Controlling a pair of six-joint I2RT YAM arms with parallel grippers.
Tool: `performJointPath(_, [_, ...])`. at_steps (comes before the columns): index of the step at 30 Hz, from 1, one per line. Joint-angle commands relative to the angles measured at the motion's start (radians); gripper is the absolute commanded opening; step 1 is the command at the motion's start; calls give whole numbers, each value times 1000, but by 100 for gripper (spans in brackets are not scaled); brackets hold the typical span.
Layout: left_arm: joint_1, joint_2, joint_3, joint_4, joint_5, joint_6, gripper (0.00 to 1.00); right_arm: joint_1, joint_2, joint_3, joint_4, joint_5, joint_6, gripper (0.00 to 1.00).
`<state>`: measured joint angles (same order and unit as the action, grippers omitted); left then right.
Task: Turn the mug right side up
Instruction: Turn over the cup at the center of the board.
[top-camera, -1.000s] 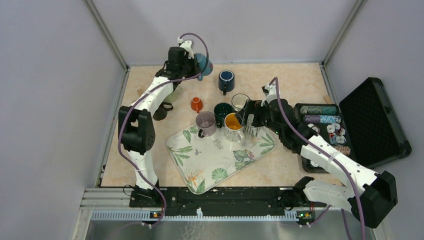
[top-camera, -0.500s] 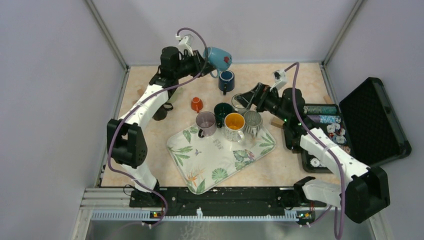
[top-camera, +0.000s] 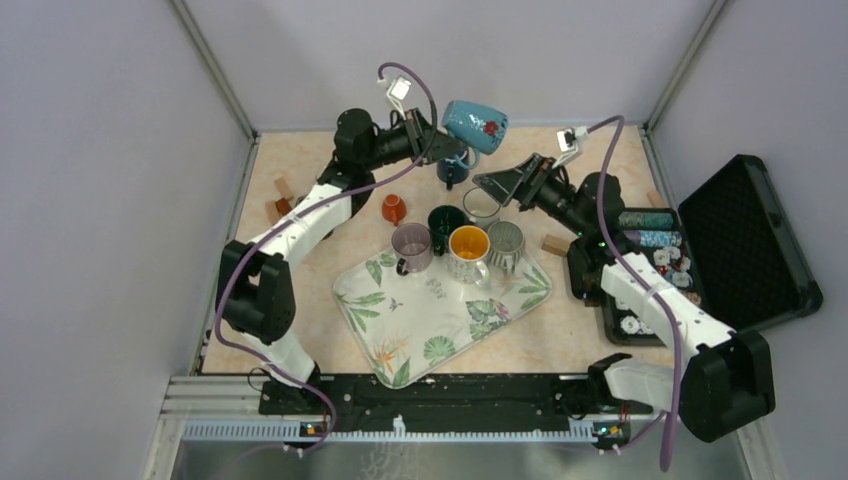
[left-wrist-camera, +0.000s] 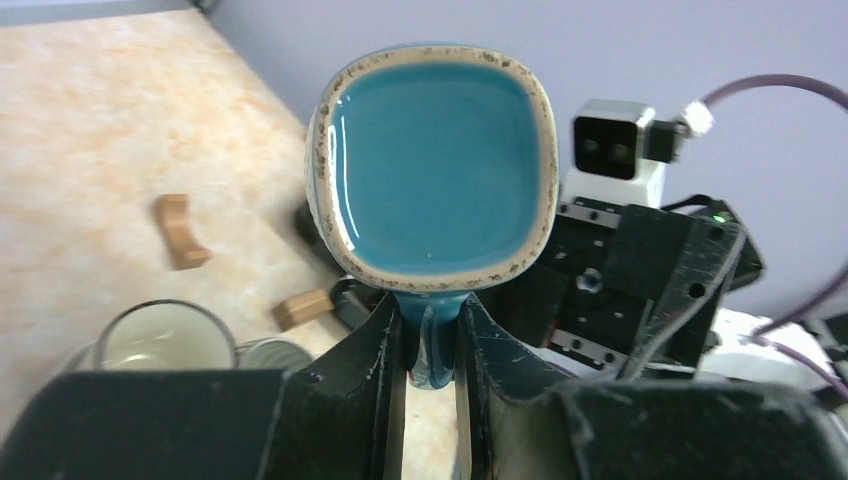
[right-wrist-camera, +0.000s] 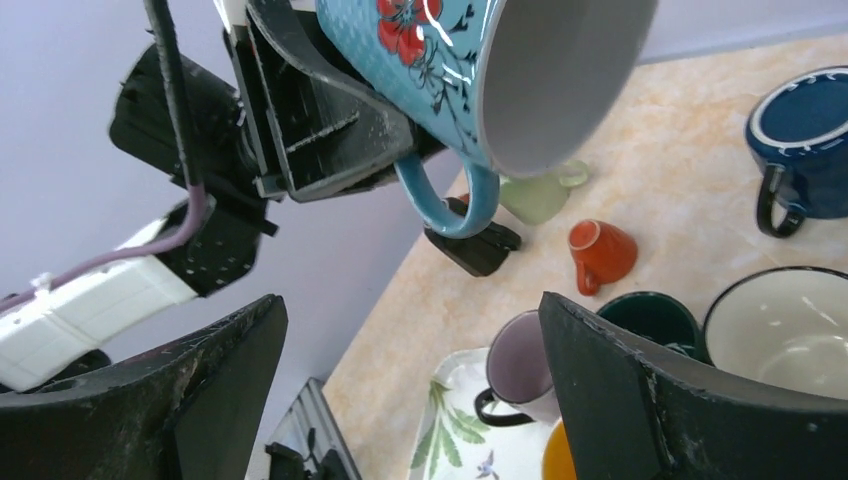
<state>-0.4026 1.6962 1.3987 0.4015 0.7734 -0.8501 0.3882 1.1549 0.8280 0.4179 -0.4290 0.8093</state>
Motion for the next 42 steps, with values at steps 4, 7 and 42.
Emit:
performJointPath(4, [-56,-50,-6,377,50,-204,0,-20,-4,-35,217,-50,103,93])
performJointPath(7, [-73,-35,-3,425,52,-242,0,-22,-5,-45,244,-46,125,90])
performJointPath(42, [-146,54,-10,520,46,-323,0,-28,9,-56,386,-29,222,19])
